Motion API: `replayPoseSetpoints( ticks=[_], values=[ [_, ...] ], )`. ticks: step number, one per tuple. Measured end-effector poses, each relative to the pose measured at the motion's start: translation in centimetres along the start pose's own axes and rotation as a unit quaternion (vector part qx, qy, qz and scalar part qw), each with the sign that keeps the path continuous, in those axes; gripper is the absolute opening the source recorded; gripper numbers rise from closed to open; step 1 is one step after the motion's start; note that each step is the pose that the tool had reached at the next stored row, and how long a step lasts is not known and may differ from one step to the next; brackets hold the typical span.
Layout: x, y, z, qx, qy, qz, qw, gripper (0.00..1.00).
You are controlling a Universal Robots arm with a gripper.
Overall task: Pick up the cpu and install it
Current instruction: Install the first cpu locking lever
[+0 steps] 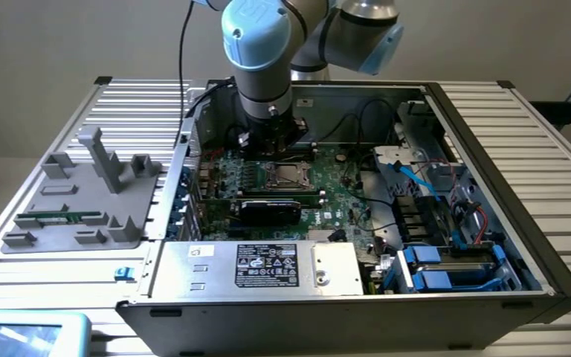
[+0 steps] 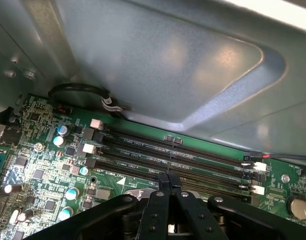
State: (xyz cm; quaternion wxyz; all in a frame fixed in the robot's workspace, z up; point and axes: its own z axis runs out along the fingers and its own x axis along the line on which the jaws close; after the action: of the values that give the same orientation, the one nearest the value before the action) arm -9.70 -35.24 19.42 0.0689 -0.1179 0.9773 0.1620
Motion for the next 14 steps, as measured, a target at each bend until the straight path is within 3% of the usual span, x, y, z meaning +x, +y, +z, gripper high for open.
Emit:
replayPoseSetpoints(
  ticks=[14],
  values=[
    [-0.43,-0.16,0.17,-0.0009,0.0017,-0.005,1.0,0.09]
  ],
)
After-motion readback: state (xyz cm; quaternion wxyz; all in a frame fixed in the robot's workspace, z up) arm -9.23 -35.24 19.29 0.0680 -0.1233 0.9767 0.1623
